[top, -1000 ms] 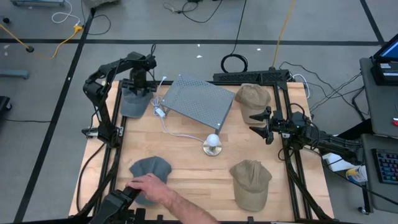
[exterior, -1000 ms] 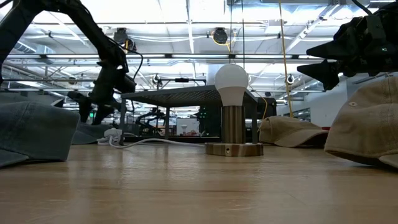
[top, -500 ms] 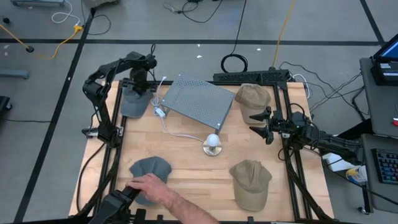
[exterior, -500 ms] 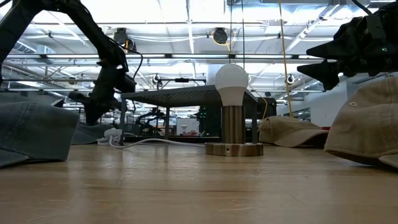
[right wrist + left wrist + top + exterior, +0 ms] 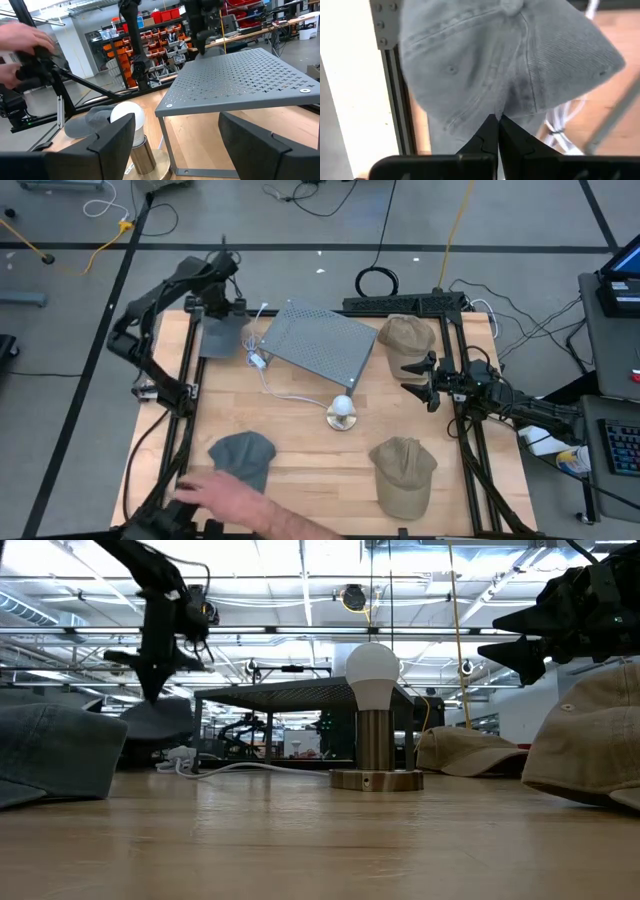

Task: Pick & Place hat
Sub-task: Put the top gray cap on the shelf

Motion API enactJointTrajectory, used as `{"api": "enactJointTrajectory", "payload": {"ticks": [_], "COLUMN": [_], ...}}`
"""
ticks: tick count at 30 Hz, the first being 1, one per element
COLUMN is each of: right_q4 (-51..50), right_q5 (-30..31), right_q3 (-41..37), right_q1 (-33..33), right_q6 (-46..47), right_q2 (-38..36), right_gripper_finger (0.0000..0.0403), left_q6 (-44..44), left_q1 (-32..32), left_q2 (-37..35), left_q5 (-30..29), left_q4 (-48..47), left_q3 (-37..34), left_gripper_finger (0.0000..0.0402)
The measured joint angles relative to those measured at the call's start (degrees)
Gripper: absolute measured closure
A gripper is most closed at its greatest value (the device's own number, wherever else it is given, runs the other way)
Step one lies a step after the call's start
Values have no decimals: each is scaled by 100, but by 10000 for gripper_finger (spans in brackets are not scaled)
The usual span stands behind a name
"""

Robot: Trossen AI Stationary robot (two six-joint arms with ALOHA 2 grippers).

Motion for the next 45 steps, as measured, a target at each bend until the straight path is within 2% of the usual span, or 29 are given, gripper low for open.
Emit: {"api": "enactJointTrajectory", "payload": {"ticks": [10,24,27,35,45], "right_q4": [0,0,-2,-1,-2], "right_q5": [0,0,0,0,0], "right_q3": [0,0,0,-1,-1], "right_q1": [1,-1,-1,-1,0], "right_q6": [0,0,0,0,0], "right_q2": [0,0,0,0,0], "right_gripper_finger": [124,124,124,124,124], "left_q6": [-214,-406,-352,106,817], "left_q1": [-115,-407,-460,-664,-1655], "left_q2": [-1334,-2519,-2723,-3017,-2799], "left_q5": [94,125,292,962,1581], "left_q4": [462,1155,1323,1604,1963], "left_q3": [2,2,2,2,29], "left_gripper_finger": [401,401,401,401,401]}}
